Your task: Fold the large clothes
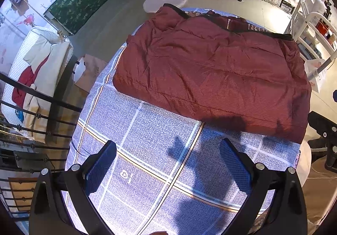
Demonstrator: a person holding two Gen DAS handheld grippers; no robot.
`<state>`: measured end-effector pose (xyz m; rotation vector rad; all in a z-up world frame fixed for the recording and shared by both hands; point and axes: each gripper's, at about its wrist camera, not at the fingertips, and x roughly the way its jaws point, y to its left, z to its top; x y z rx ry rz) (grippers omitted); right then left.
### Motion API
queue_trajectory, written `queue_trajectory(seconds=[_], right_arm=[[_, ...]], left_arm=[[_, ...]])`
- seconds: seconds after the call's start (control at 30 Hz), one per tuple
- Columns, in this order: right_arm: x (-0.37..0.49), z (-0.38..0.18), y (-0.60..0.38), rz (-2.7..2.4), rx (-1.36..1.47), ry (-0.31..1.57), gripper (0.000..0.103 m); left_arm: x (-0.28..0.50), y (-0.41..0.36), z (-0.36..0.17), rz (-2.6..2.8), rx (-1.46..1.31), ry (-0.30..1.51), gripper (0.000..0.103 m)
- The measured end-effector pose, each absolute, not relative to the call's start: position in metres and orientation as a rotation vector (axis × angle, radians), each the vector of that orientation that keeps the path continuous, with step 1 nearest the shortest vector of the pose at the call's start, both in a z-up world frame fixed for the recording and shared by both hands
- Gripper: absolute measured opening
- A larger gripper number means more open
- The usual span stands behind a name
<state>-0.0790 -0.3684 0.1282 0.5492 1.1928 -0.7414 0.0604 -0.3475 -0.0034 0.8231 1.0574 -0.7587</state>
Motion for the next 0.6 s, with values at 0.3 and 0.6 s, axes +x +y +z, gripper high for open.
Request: queue_trajectory(seconds=[0.3, 0.6], right_arm=[[-0.0789, 0.1275, -0.3683, -0.74, 0.55, 1.194, 0.093], [-0.0806, 0.1257, -0.368, -0.739, 0.548, 1.195, 0.093]], left_arm=[[0.0577, -0.3465, 0.0, -0.781, 0.806, 1.035, 0.097], [0.0555, -0.3496, -0.0007, -0.775, 0.829, 1.025, 0.097]])
